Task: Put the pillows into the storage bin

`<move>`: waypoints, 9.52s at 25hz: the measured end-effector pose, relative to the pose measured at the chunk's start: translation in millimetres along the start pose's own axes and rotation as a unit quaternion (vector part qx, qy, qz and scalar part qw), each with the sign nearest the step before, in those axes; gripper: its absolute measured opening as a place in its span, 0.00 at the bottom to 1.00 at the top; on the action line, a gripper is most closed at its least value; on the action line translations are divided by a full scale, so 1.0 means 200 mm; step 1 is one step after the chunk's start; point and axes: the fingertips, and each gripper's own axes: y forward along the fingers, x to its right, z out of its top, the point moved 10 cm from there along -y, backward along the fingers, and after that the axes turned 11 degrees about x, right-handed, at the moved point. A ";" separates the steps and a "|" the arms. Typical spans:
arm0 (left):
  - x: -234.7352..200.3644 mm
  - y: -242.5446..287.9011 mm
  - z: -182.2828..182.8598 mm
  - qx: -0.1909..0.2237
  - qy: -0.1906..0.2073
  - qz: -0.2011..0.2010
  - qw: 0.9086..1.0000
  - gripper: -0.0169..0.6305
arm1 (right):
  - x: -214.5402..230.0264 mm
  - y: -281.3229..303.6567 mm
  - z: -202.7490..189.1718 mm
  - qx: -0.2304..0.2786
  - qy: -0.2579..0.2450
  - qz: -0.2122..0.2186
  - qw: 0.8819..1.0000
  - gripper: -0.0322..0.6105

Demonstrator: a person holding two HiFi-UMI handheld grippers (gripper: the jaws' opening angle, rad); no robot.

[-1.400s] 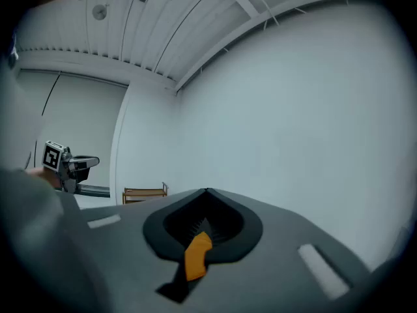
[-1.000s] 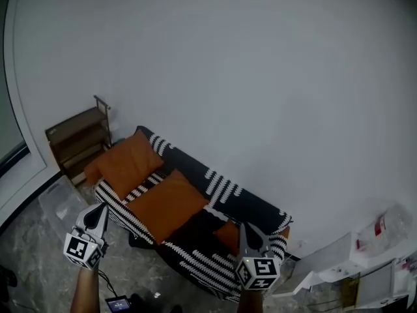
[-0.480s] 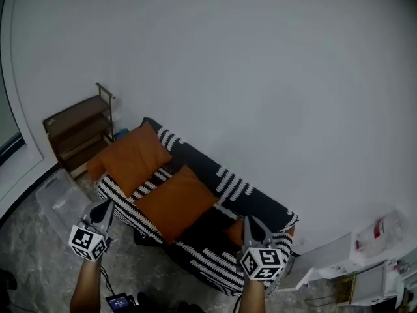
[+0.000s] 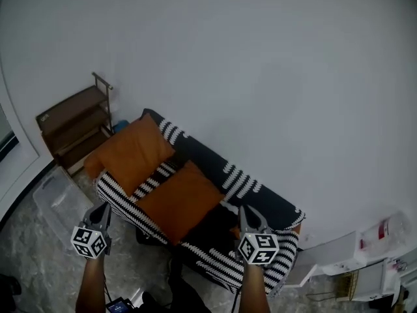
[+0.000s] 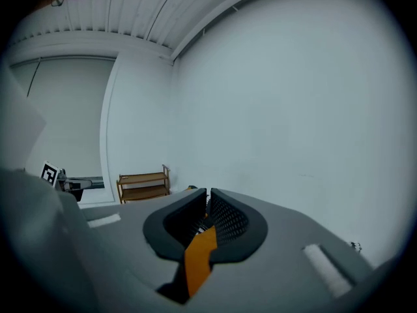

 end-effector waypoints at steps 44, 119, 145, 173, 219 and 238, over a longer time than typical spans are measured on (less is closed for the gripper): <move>-0.16 1.19 -2.60 -0.281 -0.350 0.275 0.850 0.53 | 0.85 2.56 -2.66 -0.450 -0.002 0.209 0.868 0.45; -3.86 -0.42 -0.88 -0.353 0.068 0.279 0.890 0.05 | -4.08 1.56 -2.66 -0.644 0.352 0.174 0.657 0.08; -3.64 -0.10 -1.09 -0.322 0.001 0.273 0.906 0.07 | -4.07 2.24 -2.34 -0.558 0.321 0.291 0.707 0.16; -2.25 1.40 -1.44 -0.215 -0.205 0.235 0.925 0.16 | -1.55 3.72 -1.49 -0.303 0.167 0.265 0.900 0.33; -1.82 1.64 -1.94 -0.193 -0.300 0.340 0.870 0.04 | -0.83 4.21 -1.75 -0.392 -0.078 0.306 0.864 0.07; -2.19 0.96 -1.40 -0.128 -0.248 0.373 0.885 0.04 | -1.43 3.69 -1.49 -0.376 0.025 0.308 0.874 0.07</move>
